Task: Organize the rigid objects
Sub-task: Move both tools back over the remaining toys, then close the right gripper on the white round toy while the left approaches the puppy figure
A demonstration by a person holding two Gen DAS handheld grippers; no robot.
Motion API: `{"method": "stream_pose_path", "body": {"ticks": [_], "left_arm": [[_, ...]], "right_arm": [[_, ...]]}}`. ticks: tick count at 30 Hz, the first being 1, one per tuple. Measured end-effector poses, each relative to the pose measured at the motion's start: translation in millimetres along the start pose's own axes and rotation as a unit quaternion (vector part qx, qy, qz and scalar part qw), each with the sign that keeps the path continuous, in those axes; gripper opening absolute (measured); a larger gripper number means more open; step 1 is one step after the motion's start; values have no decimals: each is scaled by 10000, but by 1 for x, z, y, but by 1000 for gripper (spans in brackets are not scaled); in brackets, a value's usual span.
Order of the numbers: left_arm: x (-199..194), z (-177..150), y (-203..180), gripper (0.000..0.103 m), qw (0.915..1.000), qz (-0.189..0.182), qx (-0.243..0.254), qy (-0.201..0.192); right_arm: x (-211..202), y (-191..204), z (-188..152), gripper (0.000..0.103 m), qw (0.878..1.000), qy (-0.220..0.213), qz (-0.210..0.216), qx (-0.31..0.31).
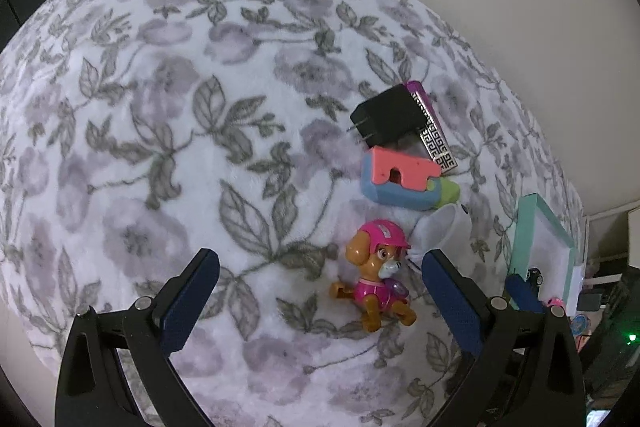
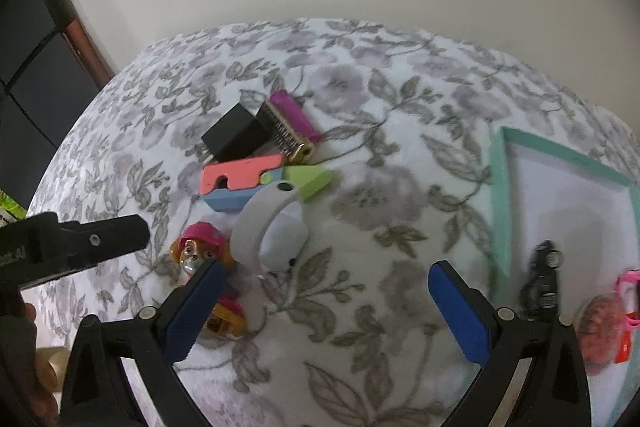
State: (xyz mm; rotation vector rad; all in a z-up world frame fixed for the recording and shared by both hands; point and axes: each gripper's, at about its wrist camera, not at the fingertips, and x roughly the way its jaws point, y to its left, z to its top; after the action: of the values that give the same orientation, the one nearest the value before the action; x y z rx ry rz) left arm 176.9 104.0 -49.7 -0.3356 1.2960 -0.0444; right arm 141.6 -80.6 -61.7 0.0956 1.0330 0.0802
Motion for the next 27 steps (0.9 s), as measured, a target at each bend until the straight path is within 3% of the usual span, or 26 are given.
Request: {"method": "stream_pose_path", "body": {"ticks": [10,17,27], "left_arm": [[6,1,18,101,9988,208,-436,6],[8,1,16,101,9988,136,-467,57],[16,1,9,101,9987,-59,-470,201]], "right_arm": [[24,16,-2,103,9999,-123,15,28],[33,20,-1,102,9998,-163,-88,109],[25,14,2,67,9996,-265,-52,123]]}}
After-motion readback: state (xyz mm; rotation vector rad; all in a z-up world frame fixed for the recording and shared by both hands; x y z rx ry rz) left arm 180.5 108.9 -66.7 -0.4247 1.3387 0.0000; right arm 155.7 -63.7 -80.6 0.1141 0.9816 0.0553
